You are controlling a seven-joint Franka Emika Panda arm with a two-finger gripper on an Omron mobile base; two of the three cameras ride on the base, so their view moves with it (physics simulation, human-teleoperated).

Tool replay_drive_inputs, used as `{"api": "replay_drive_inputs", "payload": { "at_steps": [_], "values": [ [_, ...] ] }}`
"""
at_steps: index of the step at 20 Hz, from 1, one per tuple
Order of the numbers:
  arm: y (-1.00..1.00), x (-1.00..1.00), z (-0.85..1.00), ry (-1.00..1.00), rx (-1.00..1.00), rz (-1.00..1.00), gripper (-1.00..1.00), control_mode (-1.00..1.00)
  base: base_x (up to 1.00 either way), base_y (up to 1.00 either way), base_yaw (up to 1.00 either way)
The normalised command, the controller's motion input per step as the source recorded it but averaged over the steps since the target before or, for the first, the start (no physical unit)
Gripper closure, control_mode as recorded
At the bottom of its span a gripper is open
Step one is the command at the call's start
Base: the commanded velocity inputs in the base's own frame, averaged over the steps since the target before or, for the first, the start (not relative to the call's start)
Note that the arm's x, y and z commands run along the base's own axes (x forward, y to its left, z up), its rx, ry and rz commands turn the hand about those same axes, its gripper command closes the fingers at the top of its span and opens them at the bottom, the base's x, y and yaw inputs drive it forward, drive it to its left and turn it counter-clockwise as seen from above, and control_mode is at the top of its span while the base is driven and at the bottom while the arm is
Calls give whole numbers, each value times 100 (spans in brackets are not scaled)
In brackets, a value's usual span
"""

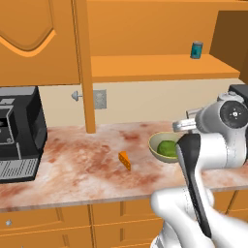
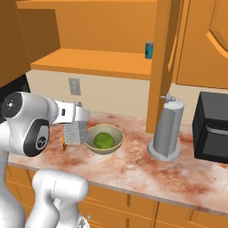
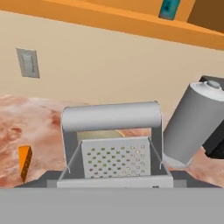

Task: Pick the cheese from the fridge and the cheese grater from the cabinet and place them next to the salad bowl.

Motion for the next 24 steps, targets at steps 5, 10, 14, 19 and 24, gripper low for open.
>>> {"api": "replay_drive_inputs", "payload": {
  "at_steps": [5, 10, 14, 19, 24],
  "values": [
    [-41, 0, -55, -12, 0, 13, 100, -100, 0, 0, 0],
    [-1, 0, -69, -20, -6, 30, 100, -100, 0, 0, 0],
    [-6, 1, -78, -22, -13, 31, 100, -100, 0, 0, 0],
    [2, -3, -90, -22, -21, 21, 100, -100, 0, 0, 0],
    [24, -39, -98, -23, -23, 3, 100, -100, 0, 0, 0]
  ]
}}
